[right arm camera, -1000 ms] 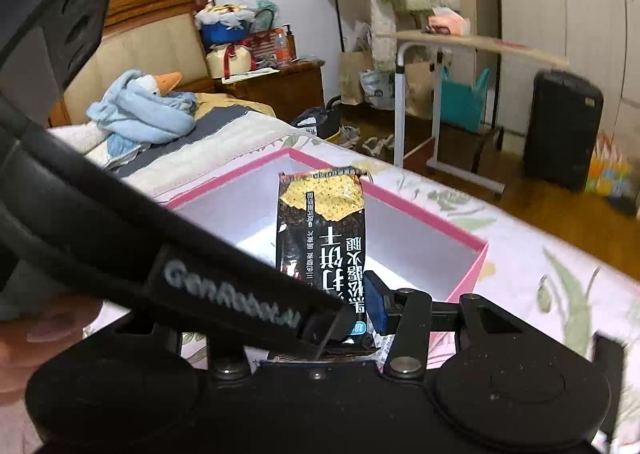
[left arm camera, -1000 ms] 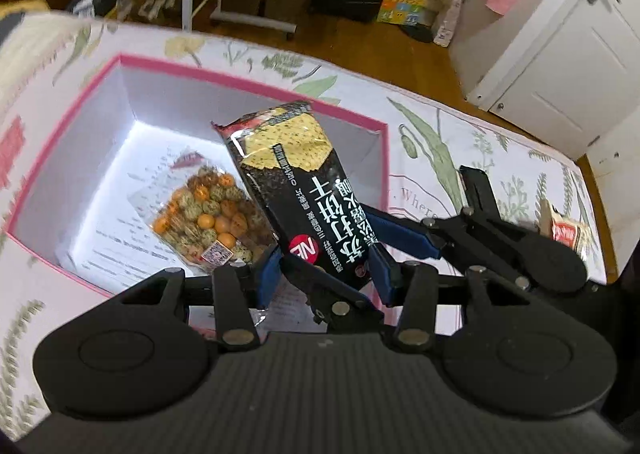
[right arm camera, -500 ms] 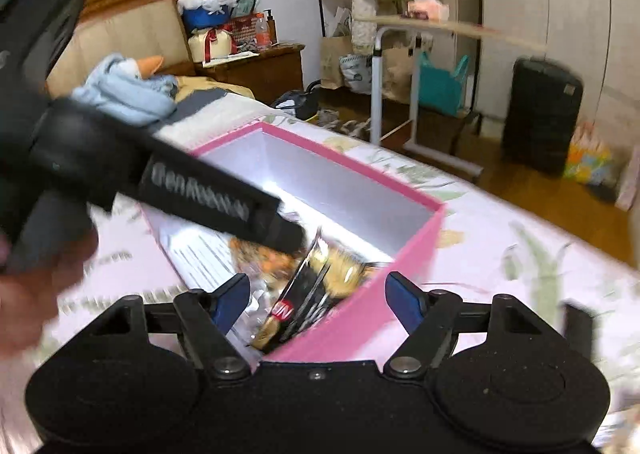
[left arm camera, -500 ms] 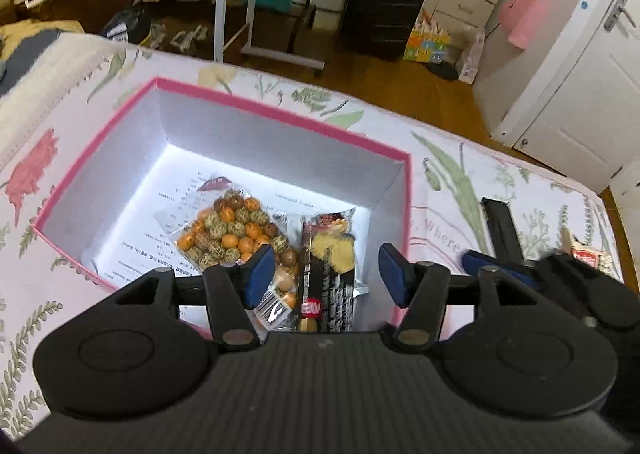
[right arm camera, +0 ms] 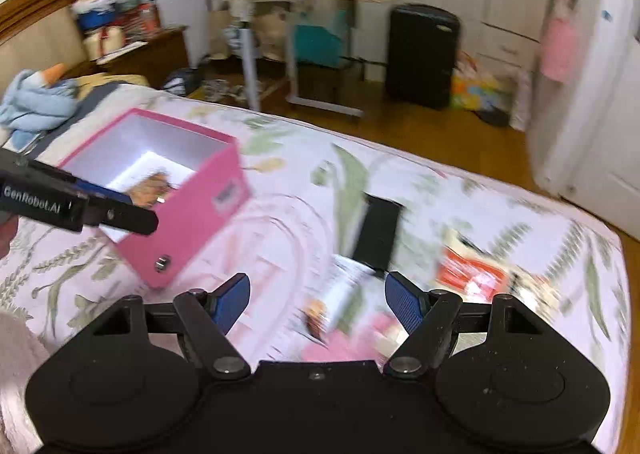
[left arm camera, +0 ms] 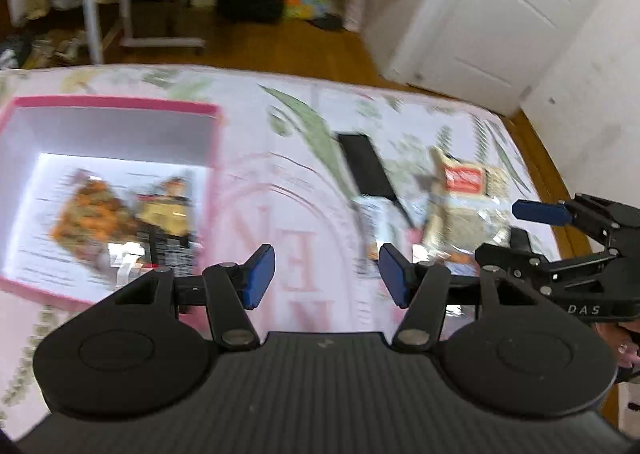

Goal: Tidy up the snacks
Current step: 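Move both tools to the second clear bag of orange and green nuts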

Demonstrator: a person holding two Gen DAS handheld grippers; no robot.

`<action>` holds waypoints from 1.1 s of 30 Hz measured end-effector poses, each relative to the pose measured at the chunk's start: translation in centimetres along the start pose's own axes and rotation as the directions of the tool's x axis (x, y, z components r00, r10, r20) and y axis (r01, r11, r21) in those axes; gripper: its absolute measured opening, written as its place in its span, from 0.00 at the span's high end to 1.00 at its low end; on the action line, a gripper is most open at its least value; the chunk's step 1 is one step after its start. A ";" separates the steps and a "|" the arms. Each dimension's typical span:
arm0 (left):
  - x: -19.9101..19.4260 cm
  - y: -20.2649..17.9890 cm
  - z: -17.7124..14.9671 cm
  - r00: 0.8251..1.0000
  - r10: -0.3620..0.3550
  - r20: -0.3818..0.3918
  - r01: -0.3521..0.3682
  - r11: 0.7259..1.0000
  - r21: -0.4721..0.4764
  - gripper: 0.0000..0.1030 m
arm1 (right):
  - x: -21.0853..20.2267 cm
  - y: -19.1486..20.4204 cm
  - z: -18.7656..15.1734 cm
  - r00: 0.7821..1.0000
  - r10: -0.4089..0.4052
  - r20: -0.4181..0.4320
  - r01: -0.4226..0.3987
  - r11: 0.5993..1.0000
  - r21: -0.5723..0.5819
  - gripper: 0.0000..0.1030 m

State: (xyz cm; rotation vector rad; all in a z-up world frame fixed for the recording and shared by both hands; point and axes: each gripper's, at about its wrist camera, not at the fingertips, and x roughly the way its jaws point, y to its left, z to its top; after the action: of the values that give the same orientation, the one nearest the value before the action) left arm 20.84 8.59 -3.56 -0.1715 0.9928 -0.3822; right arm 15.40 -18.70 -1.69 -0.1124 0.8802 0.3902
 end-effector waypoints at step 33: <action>16.4 -5.6 -6.4 0.972 -0.200 -0.122 0.189 0.977 -0.096 0.48 | 2.4 -16.4 -14.2 0.985 -0.102 -0.137 0.161 0.823 0.545 0.23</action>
State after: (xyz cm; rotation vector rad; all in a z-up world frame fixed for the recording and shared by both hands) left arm 22.16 -2.75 -18.09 -0.3245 1.1265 -0.5366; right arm 12.63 -36.79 -13.61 0.3491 1.0507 -0.0156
